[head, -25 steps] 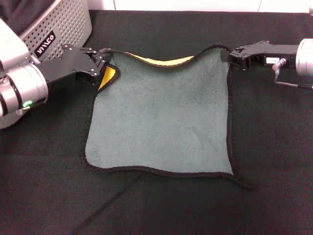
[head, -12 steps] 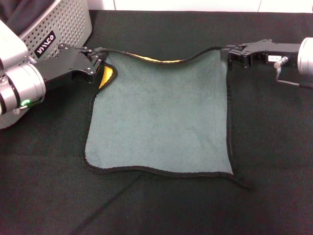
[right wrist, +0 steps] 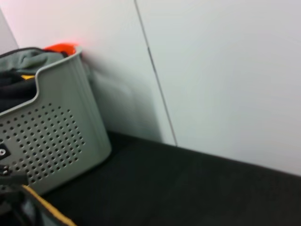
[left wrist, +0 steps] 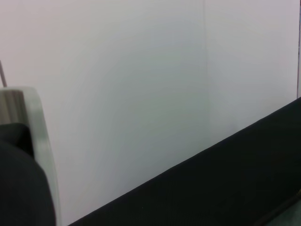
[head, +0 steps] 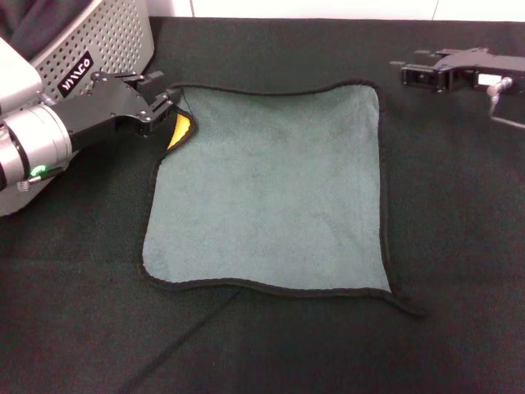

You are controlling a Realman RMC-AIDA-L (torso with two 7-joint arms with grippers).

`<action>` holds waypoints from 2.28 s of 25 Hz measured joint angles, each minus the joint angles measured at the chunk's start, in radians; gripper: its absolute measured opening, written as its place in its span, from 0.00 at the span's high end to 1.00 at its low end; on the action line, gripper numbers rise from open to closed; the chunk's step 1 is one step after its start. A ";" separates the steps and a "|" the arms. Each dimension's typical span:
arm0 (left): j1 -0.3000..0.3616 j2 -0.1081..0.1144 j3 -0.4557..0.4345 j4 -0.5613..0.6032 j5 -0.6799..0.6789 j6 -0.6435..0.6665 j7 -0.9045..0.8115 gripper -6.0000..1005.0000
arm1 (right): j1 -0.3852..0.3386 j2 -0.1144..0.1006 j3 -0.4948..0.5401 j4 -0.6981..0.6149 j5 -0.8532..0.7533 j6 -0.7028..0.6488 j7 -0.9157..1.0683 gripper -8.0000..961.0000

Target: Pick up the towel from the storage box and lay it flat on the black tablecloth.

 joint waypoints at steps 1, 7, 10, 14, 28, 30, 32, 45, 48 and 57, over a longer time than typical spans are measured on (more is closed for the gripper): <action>0.001 0.000 -0.001 0.001 0.000 0.001 -0.003 0.76 | -0.008 -0.002 0.004 -0.013 0.000 -0.001 0.000 0.54; 0.003 0.002 -0.005 0.003 -0.003 0.013 -0.015 0.65 | -0.025 -0.005 0.007 -0.040 0.000 -0.005 0.001 0.45; 0.003 0.001 -0.005 0.006 -0.014 0.014 -0.015 0.65 | -0.025 -0.004 0.007 -0.040 -0.004 -0.015 0.001 0.42; 0.008 -0.001 -0.005 0.007 -0.052 0.016 -0.014 0.64 | -0.026 -0.001 0.007 -0.039 -0.005 -0.029 0.001 0.42; 0.013 0.000 0.000 -0.002 -0.090 0.048 -0.032 0.64 | -0.038 0.000 0.007 -0.040 -0.001 -0.069 0.000 0.42; 0.014 0.002 0.001 -0.001 -0.080 0.085 -0.050 0.63 | -0.040 -0.003 0.007 -0.041 0.000 -0.094 -0.004 0.42; 0.016 0.002 0.002 0.003 -0.060 0.144 -0.070 0.63 | -0.046 -0.007 0.007 -0.049 -0.001 -0.147 -0.016 0.42; 0.109 0.162 0.051 0.037 -0.084 0.965 -0.189 0.56 | -0.227 0.071 -0.015 -0.354 -0.002 -0.809 -0.119 0.42; 0.193 0.186 0.205 0.132 -0.199 0.984 -0.258 0.52 | -0.255 0.084 -0.144 -0.389 0.084 -0.792 -0.160 0.42; 0.274 0.221 0.330 0.194 -0.314 0.960 -0.263 0.44 | -0.254 0.086 -0.360 -0.398 0.272 -0.733 -0.272 0.42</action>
